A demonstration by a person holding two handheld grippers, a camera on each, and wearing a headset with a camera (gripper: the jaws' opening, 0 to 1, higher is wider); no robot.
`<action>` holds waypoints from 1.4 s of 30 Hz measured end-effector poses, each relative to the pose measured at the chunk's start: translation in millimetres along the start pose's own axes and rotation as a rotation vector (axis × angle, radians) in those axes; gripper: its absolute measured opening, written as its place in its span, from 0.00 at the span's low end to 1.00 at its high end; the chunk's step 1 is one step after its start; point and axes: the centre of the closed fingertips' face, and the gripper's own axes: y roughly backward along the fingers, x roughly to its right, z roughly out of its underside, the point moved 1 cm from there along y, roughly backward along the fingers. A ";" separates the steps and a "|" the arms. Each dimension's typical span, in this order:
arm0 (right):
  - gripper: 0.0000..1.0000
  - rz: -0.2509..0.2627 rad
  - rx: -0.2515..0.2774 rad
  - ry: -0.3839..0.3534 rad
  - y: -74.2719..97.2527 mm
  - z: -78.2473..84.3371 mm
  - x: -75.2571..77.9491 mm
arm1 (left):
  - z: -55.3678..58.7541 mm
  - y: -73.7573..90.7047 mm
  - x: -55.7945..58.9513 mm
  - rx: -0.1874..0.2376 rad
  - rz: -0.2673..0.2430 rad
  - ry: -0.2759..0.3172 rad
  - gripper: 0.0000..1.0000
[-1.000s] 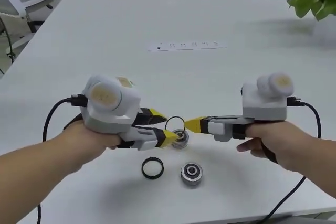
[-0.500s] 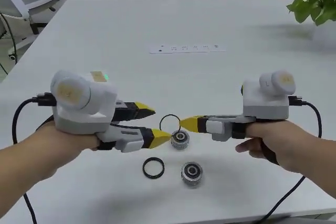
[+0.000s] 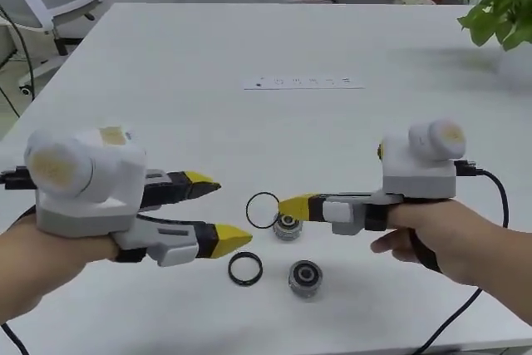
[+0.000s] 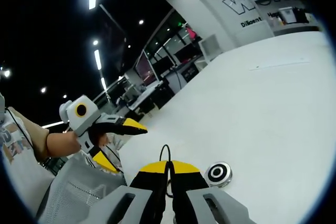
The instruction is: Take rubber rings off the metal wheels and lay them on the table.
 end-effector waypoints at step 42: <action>0.00 0.014 -0.243 -0.023 -33.3 62.2 11.9 | 28.2 22.3 5.4 -0.017 -0.038 0.036 0.60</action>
